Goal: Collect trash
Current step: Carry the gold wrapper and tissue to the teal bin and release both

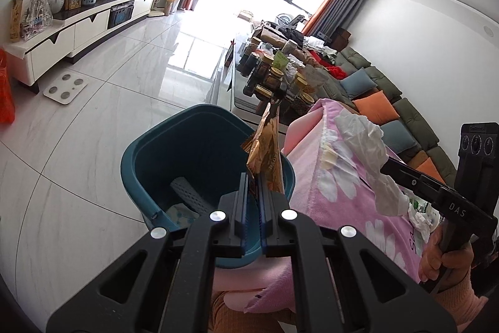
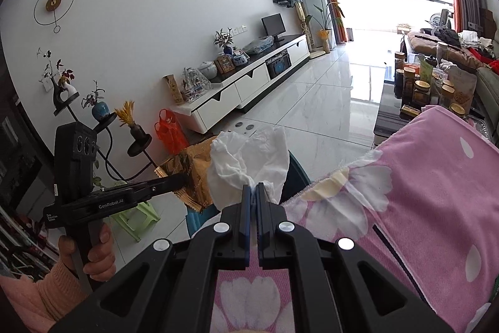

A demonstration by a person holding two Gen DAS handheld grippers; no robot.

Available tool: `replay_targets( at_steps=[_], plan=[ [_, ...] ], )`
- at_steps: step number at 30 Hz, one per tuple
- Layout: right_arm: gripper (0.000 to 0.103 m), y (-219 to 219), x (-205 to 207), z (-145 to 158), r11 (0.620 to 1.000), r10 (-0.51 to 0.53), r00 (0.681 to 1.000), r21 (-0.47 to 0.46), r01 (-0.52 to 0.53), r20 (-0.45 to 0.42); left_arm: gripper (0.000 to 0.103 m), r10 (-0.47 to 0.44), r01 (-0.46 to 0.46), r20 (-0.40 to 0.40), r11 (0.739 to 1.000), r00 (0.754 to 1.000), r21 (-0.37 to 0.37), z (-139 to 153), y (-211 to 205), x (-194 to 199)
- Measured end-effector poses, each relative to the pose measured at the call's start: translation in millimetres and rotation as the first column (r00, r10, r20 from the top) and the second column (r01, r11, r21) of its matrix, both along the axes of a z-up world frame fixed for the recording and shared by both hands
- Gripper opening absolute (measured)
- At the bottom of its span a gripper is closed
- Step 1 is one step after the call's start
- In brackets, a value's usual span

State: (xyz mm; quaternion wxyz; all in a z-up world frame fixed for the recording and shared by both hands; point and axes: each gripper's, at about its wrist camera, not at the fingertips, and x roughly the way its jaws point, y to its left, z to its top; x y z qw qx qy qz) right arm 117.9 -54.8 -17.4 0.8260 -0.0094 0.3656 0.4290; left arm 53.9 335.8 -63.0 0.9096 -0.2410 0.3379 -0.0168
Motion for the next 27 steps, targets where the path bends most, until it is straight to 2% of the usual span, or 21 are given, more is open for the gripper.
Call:
replay_targets(
  at_steps=[11, 22, 25, 27],
  plan=[
    [0.002, 49.5, 21.9, -22.0, 0.998, 0.026, 0.998, -0.049, -0.029, -0.064, 0.006, 0.038, -0.037, -0.065, 0.999, 0.997, 0.010, -22.1, 2.4, 21.1],
    [0.004, 84.6, 44.5, -49.4, 0.990, -0.003, 0.990, -0.141, -0.017, -0.140, 0.006, 0.045, -0.045, -0.134, 0.999, 0.990, 0.007, -48.8, 4.2, 48.9],
    [0.006, 87.7, 46.8, -51.7, 0.989, -0.014, 0.988, -0.151, -0.009, -0.156, 0.008, 0.047, -0.047, -0.146, 0.999, 0.988, 0.003, -56.0, 3.8, 55.2],
    [0.007, 86.7, 48.5, -52.6, 0.989, -0.023, 0.987, -0.151, -0.001, -0.159, 0.013, 0.048, -0.049, -0.151, 0.999, 0.987, 0.000, -59.2, 2.0, 58.7]
  ],
)
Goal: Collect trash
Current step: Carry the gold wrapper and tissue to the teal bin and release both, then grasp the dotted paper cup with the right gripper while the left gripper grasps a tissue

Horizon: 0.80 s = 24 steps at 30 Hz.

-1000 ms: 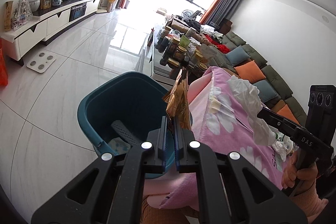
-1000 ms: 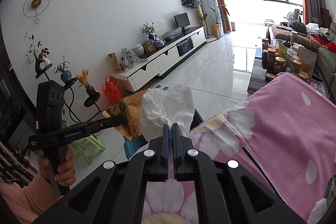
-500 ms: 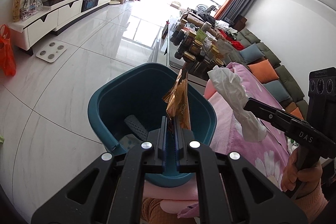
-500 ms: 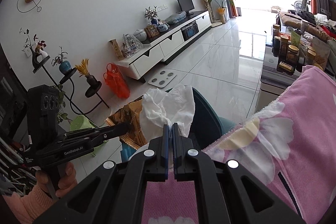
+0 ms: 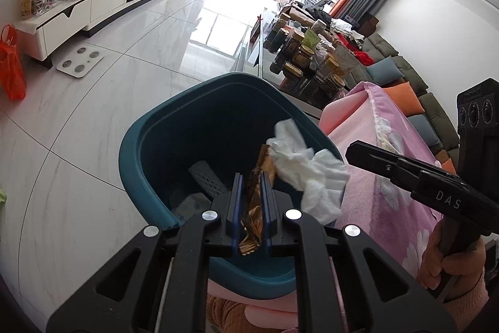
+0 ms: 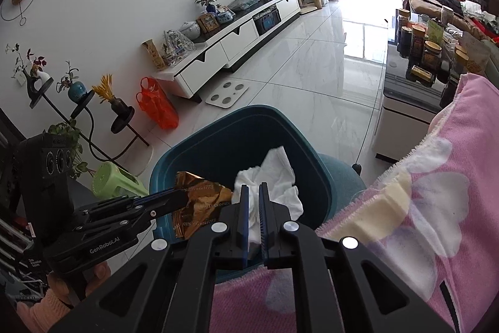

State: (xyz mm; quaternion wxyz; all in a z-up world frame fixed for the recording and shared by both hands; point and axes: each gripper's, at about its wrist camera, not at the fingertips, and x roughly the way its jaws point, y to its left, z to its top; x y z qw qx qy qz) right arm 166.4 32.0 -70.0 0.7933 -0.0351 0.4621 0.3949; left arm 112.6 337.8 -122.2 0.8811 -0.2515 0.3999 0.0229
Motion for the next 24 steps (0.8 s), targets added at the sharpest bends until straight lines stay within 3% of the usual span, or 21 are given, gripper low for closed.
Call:
replay_targets(
  at_steps=[5, 8, 13, 17, 24],
  plan=[
    [0.011, -7.4, 1.6, 0.6, 1.000, -0.013, 1.000, 0.016, 0.013, -0.003, 0.025, 0.019, -0.019, 0.002, 1.000, 1.000, -0.001, -3.5, -0.5, 0.4],
    [0.011, -16.3, -0.4, 2.6, 0.999, -0.016, 1.000, 0.035, 0.016, -0.004, 0.026, 0.019, -0.019, 0.011, 1.000, 1.000, 0.002, -0.3, -3.7, -1.8],
    [0.018, -42.2, -17.3, 20.0, 0.997, -0.019, 0.999, 0.080, 0.015, 0.045, 0.039, -0.019, 0.016, 0.079, 0.999, 0.997, 0.036, 20.5, -21.3, -14.3],
    [0.024, -73.2, -37.8, 42.7, 0.992, -0.035, 0.993, 0.125, 0.021, 0.114, 0.054, -0.099, 0.090, 0.147, 0.994, 0.984, 0.064, 43.3, -49.3, -26.3],
    [0.032, -149.4, -69.8, 71.1, 0.976, -0.133, 0.971, 0.196, 0.093, 0.198, 0.058, -0.316, 0.305, 0.213, 0.949, 0.925, 0.084, 68.0, -129.6, -30.4]
  ],
)
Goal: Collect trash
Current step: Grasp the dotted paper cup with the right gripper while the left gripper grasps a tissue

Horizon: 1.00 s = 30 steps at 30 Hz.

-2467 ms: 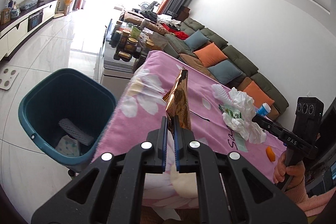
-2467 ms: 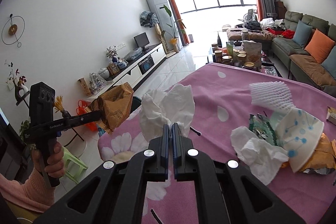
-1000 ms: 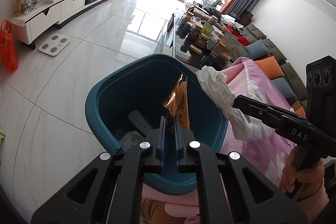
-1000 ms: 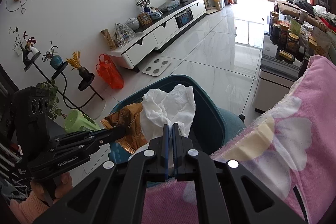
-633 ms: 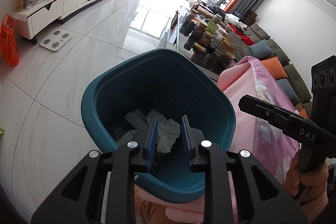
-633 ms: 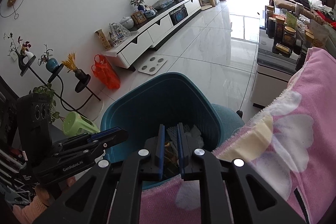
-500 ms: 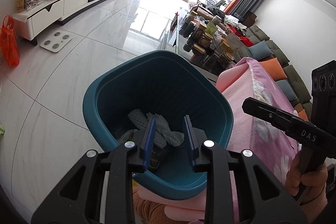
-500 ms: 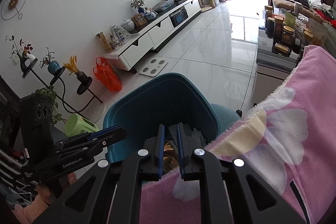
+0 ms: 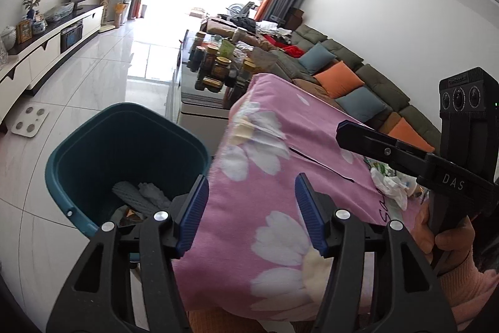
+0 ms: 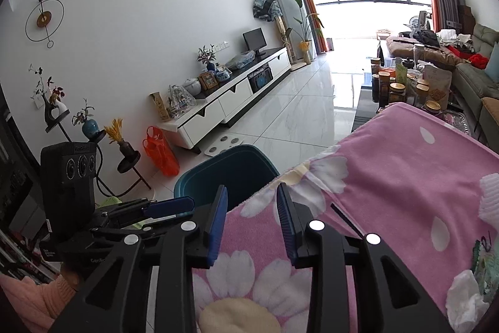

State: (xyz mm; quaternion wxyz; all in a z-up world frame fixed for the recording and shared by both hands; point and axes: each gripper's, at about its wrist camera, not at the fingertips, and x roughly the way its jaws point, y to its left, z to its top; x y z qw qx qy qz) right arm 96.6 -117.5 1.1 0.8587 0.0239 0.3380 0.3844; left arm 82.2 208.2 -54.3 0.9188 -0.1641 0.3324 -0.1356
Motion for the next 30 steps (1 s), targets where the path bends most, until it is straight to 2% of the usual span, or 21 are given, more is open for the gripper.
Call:
replay_targets(
  at_steps=[7, 13, 19, 24, 30],
  plan=[
    [0.032, -89.9, -22.0, 1.0, 0.984, -0.175, 0.984, 0.041, 0.175, 0.005, 0.060, -0.206, 0.206, 0.000, 0.978, 0.979, 0.028, -1.3, -92.5, 7.0],
    [0.032, -156.9, -35.6, -10.4, 0.941, -0.336, 0.942, 0.036, 0.336, -0.019, 0.060, -0.330, 0.330, -0.007, 0.942, 0.944, 0.054, -3.9, -163.0, 16.2],
    [0.032, -215.5, -45.4, -21.8, 0.886, -0.461, 0.886, 0.029, 0.462, -0.034, 0.060, -0.405, 0.406, -0.025, 0.911, 0.914, 0.078, -9.4, -215.4, 30.4],
    [0.032, -249.2, -45.1, -30.5, 0.843, -0.535, 0.843, 0.035, 0.537, -0.054, 0.060, -0.438, 0.440, -0.040, 0.893, 0.898, 0.095, -7.5, -248.2, 40.3],
    [0.032, -268.1, -35.6, -45.6, 0.820, -0.565, 0.819, 0.040, 0.571, -0.097, 0.059, -0.450, 0.455, -0.074, 0.887, 0.890, 0.077, -9.7, -263.3, 57.8]
  ],
)
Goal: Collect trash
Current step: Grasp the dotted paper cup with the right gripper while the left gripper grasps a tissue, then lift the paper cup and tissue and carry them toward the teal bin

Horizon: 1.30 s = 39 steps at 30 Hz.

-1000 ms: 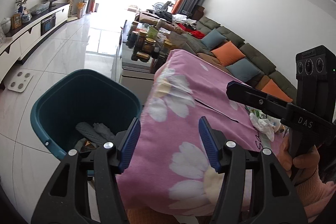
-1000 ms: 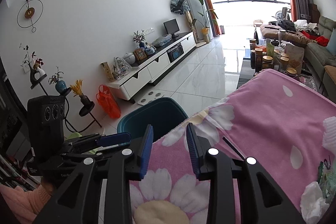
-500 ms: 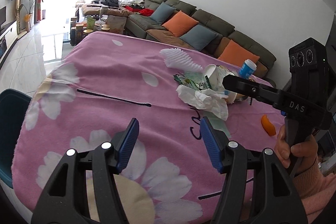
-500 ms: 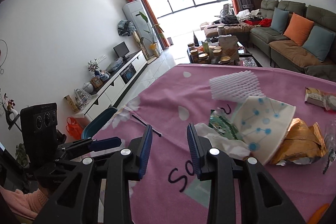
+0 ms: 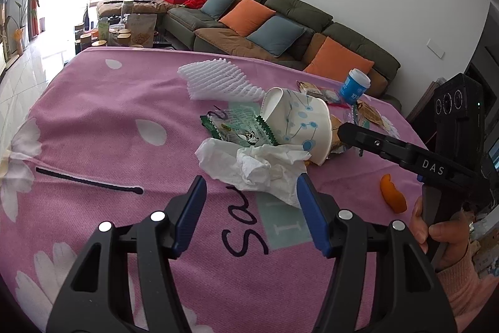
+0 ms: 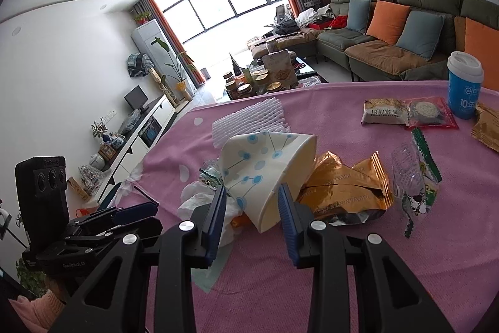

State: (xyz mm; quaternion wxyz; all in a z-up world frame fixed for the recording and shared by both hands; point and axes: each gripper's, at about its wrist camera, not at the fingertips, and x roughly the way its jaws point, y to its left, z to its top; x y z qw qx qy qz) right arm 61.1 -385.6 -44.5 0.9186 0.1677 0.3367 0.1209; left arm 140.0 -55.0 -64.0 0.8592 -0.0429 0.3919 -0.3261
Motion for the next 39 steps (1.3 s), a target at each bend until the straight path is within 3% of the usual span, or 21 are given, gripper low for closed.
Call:
replay_targets(
  at_steps=[8, 14, 16, 24, 27, 39],
  plan=[
    [0.032, -8.7, 13.1, -11.8, 0.999, 0.001, 1.000, 0.052, 0.000, -0.024, 0.057, -0.006, 0.008, -0.064, 1.000, 0.998, 0.019, -14.0, -14.8, 15.6],
    [0.031, -9.8, 17.1, -14.5, 0.997, 0.010, 1.000, 0.082, -0.008, -0.025, 0.056, -0.017, 0.020, -0.069, 0.999, 0.997, 0.047, -16.6, -30.5, 22.5],
    [0.030, -10.1, 17.4, -14.6, 0.996, 0.012, 1.000, 0.086, -0.010, -0.023, 0.053, -0.023, 0.027, -0.088, 0.999, 0.996, 0.043, -18.8, -32.8, 26.1],
    [0.012, -8.2, 17.4, -10.7, 0.995, 0.025, 1.000, 0.098, -0.024, -0.009, 0.020, -0.027, 0.030, -0.147, 0.999, 0.989, 0.020, -27.7, -31.6, 35.6],
    [0.006, -6.7, 17.4, -8.7, 0.995, 0.033, 0.999, 0.095, -0.033, 0.000, 0.013, -0.030, 0.031, -0.152, 0.999, 0.988, 0.008, -27.3, -29.0, 35.1],
    [0.002, -10.2, 14.3, 4.3, 0.994, 0.039, 0.998, 0.098, -0.043, 0.047, 0.011, -0.005, 0.001, -0.106, 0.999, 0.994, -0.042, -8.2, -2.4, 17.3]
  ],
)
